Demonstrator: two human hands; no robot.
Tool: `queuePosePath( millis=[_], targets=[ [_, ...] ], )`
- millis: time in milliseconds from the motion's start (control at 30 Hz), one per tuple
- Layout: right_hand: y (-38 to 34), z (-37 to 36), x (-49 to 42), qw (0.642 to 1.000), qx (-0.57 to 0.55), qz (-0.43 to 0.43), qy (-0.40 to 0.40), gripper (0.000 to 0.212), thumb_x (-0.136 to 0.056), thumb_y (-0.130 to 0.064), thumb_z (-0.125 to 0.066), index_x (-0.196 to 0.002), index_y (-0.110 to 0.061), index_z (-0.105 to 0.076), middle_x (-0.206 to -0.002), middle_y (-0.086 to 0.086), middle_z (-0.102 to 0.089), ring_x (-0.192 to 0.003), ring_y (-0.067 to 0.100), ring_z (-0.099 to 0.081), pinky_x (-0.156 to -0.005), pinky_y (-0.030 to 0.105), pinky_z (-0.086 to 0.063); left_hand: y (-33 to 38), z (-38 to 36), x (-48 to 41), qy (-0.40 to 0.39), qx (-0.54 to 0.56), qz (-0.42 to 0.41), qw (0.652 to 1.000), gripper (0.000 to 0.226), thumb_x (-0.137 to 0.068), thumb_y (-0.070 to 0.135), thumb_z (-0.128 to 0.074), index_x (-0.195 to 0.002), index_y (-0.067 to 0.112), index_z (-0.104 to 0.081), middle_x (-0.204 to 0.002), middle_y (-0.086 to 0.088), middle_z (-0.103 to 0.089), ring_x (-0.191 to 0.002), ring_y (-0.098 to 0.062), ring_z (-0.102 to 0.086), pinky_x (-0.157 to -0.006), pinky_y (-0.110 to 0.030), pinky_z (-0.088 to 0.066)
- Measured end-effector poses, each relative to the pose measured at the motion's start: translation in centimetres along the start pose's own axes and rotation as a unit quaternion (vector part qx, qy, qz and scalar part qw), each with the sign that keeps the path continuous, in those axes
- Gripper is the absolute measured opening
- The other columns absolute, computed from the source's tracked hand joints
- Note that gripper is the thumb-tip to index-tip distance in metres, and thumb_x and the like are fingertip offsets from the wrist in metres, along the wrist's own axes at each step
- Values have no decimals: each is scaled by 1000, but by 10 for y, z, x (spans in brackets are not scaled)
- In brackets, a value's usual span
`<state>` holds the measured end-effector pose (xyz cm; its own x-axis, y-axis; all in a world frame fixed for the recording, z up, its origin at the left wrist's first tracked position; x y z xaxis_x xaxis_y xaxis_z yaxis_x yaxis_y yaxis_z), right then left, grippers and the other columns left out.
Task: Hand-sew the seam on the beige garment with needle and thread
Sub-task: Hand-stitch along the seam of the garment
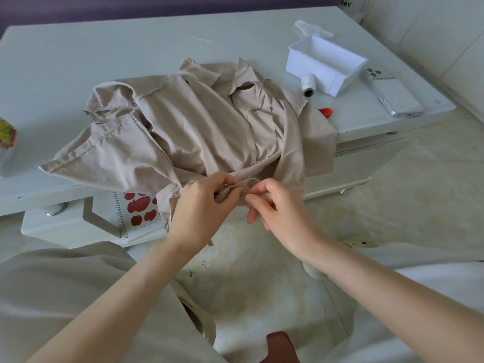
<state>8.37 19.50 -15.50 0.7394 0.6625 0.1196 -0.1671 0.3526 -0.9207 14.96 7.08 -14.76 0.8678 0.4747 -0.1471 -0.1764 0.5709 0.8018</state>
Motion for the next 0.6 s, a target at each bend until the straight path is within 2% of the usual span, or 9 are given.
queuePosePath(
  millis=[67, 167, 233, 300, 433, 500, 600],
  targets=[
    [1, -2, 4, 999, 35, 7, -24, 13, -96, -20, -53, -83, -23, -54, -63, -2, -66, -44, 5, -41, -50, 14, -31, -2, 5, -4, 23, -12, -1, 1000, 7, -87, 21, -66, -81, 18, -68, -49, 13, -50, -48, -4, -48, -43, -9, -34],
    [3, -3, 13, 994, 88, 33, -56, 15, -96, -20, -51, -83, -20, -56, -66, -4, -66, -47, 6, -41, -52, 14, -33, -6, 11, -9, 50, -16, 8, 999, 7, -87, 19, -67, -81, 15, -67, -58, 4, -58, -60, -8, -52, -53, -11, -39],
    [9, -3, 21, 986, 137, 40, -83, 14, -98, -21, -48, -90, -17, -59, -71, -6, -66, -51, 3, -47, -54, 14, -34, -7, 12, -9, 59, -20, 8, 998, 7, -87, 18, -66, -80, 16, -67, -61, -2, -60, -65, -13, -53, -57, -14, -41],
    [19, -5, 31, 975, 181, 42, -118, 16, -99, -21, -44, -95, -15, -59, -74, -7, -65, -55, -2, -51, -55, 12, -34, -7, 12, -9, 65, -23, 7, 998, 7, -87, 18, -66, -80, 16, -67, -61, -2, -61, -67, -13, -54, -57, -13, -41],
    [49, -9, 50, 951, 244, 19, -190, 16, -100, -20, -43, -105, -14, -57, -81, -11, -60, -64, -3, -52, -61, 11, -37, -8, 12, -10, 60, -26, 6, 998, 5, -86, 19, -67, -82, 18, -68, -61, 11, -61, -61, 0, -56, -57, -15, -45],
    [60, -7, 55, 944, 261, 11, -203, 17, -100, -20, -42, -112, -15, -54, -91, -10, -60, -77, -1, -55, -69, 12, -41, -8, 11, -10, 52, -33, 7, 998, 3, -86, 19, -68, -82, 20, -68, -58, 14, -60, -59, 3, -56, -56, -15, -45],
    [62, -3, 56, 948, 261, 24, -183, 26, -100, -20, -44, -125, -17, -50, -118, -6, -56, -107, 2, -54, -90, 15, -42, -8, 10, -10, 56, -36, 9, 998, 3, -85, 19, -68, -82, 18, -68, -57, 15, -57, -58, 3, -54, -56, -12, -43]
  ],
)
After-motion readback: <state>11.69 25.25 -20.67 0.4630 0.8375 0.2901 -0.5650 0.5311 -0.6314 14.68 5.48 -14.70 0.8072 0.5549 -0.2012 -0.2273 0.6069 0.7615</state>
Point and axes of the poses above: each hand's wrist, its own x-axis away from the middle knuckle, its own z-axis out of the back of the hand, y = z × x, the point moved 5 cm from there along -x, towards the middle knuckle
